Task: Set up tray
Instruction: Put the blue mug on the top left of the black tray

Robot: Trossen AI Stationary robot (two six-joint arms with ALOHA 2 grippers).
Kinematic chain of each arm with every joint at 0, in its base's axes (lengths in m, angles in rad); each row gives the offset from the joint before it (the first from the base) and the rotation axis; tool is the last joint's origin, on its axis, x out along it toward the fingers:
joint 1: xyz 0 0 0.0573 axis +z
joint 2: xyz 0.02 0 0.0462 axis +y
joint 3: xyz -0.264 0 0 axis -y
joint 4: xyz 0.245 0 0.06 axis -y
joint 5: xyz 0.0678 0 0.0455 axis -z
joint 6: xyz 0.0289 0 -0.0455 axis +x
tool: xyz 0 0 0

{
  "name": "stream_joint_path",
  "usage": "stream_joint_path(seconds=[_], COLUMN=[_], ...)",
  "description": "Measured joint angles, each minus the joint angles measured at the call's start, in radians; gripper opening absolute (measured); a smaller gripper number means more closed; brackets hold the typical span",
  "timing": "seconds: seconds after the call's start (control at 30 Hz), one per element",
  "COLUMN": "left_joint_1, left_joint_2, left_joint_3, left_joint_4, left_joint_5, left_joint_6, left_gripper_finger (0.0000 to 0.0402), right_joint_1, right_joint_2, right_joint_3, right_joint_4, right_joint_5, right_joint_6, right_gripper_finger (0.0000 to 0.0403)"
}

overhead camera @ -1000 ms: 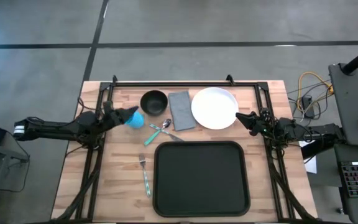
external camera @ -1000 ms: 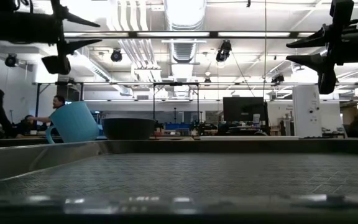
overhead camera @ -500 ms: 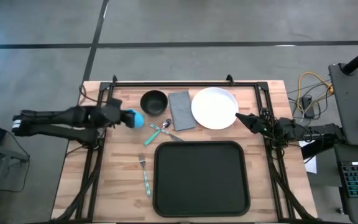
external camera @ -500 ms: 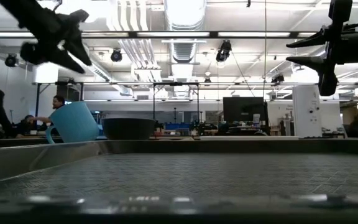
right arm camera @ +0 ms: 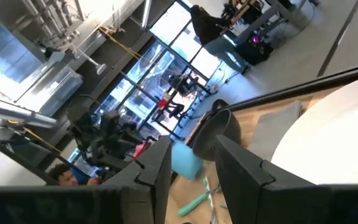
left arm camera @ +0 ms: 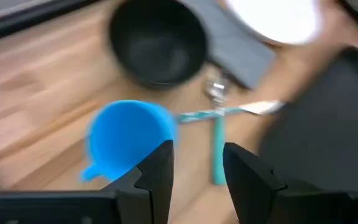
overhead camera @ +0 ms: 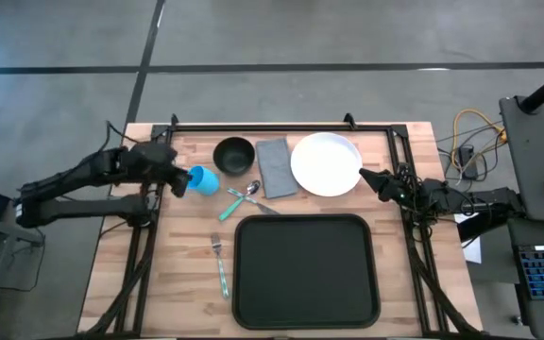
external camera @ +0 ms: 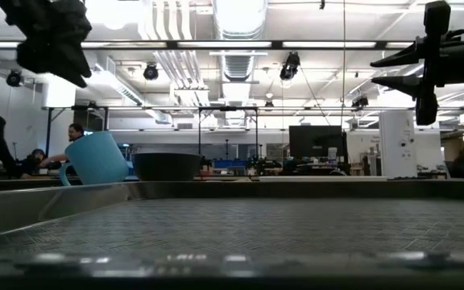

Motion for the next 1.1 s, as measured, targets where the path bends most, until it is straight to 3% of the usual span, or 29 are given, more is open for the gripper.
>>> stream_joint_path(seconds=[0.13, 0.3, 0.53, 0.67, 0.77, 0.83, 1.0, 1.1], left_joint_1=[-0.031, -0.033, -0.034, -0.02, 0.01, 0.045, 0.171, 0.265], left_joint_2=[0.024, 0.064, 0.042, 0.043, 0.075, 0.113, 0.244, 0.297], left_joint_3=[-0.115, -0.2, -0.141, -0.082, -0.051, -0.036, -0.033, -0.035], left_joint_4=[0.134, 0.166, 0.179, 0.119, 0.096, 0.1, 0.062, 0.042], left_joint_5=[0.105, 0.103, 0.095, -0.03, -0.156, -0.185, -0.169, -0.087], left_joint_6=[0.144, 0.16, 0.16, 0.151, 0.136, 0.135, 0.217, 0.311], left_gripper_finger=[0.012, 0.012, 0.012, 0.0137, 0.0167, 0.0189, 0.0227, 0.0229], right_joint_1=[0.0, 0.0, 0.0, 0.0, 0.0, 0.0, 0.0, 0.0], right_joint_2=[0.0, -0.001, -0.001, -0.001, -0.001, -0.001, -0.001, -0.001], right_joint_3=[0.0, 0.0, 0.0, 0.0, 0.0, 0.0, 0.0, 0.0], right_joint_4=[0.0, 0.0, -0.005, -0.006, -0.005, -0.005, -0.005, -0.005], right_joint_5=[-0.001, -0.04, -0.089, -0.085, -0.084, -0.083, -0.049, -0.027], right_joint_6=[0.0, 0.012, 0.076, 0.078, 0.079, 0.079, 0.079, 0.079], right_gripper_finger=[0.0111, 0.0111, 0.0111, 0.0111, 0.0111, 0.0111, 0.0111, 0.0111])
